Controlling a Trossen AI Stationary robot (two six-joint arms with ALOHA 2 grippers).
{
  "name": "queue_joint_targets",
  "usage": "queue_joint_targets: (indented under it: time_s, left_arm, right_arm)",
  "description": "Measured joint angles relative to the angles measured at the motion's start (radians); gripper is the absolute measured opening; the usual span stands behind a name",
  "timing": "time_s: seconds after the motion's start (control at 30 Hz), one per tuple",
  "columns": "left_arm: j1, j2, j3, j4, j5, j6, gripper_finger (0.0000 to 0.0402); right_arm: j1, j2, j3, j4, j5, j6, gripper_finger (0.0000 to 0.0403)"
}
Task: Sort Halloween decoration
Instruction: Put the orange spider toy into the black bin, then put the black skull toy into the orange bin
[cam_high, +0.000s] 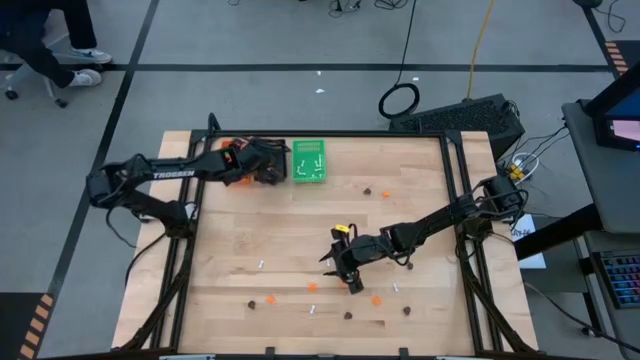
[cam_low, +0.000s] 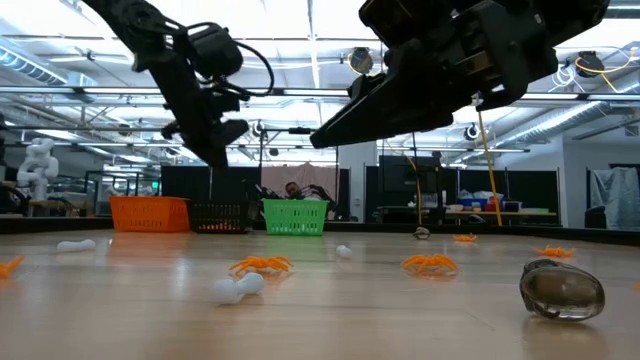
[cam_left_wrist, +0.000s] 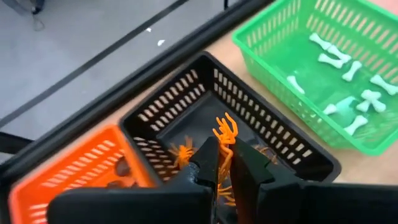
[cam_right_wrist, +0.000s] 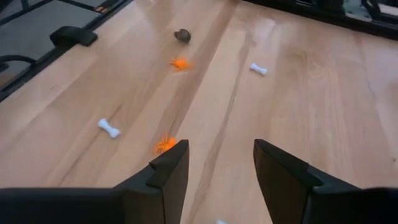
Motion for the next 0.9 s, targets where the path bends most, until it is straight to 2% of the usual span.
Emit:
queue_joint_targets:
  time_s: [0.2, 0.3, 0.47, 0.6, 0.73, 0.8, 0.9]
  left_arm:
    - [0.003, 0.076, 0.000, 0.058, 0.029, 0.052, 0.0031]
    - [0.003, 0.084, 0.000, 0.058, 0.053, 0.052, 0.0045]
    - [0.003, 0.079, 0.000, 0.068, 0.064, 0.052, 0.0103]
    - [0.002, 0.078, 0.000, 0.068, 0.064, 0.057, 0.0153]
    - [-0.027, 0.072, 0.000, 0.065, 0.065, 0.041, 0.0184]
    - [-0.060, 0.058, 0.000, 0.066, 0.066, 0.013, 0.0191]
    - [-0.128, 0.026, 0.000, 0.072, 0.058, -0.044, 0.0194]
  right_arm:
    - [0.000, 0.000, 0.000, -0.048, 0.001, 0.040, 0.0165]
    - [0.000, 0.000, 0.000, -0.093, 0.001, 0.060, 0.0165]
    - [0.003, -0.056, 0.003, -0.240, 0.002, 0.094, 0.0165]
    - [0.008, -0.172, 0.006, -0.399, 0.001, 0.142, 0.0165]
    - [0.034, -0.296, 0.006, -0.638, 0.012, 0.201, 0.0165]
    - [0.050, -0.355, 0.006, -0.776, 0.067, 0.254, 0.0165]
    - [0.071, -0.430, 0.006, -0.951, 0.244, 0.362, 0.0165]
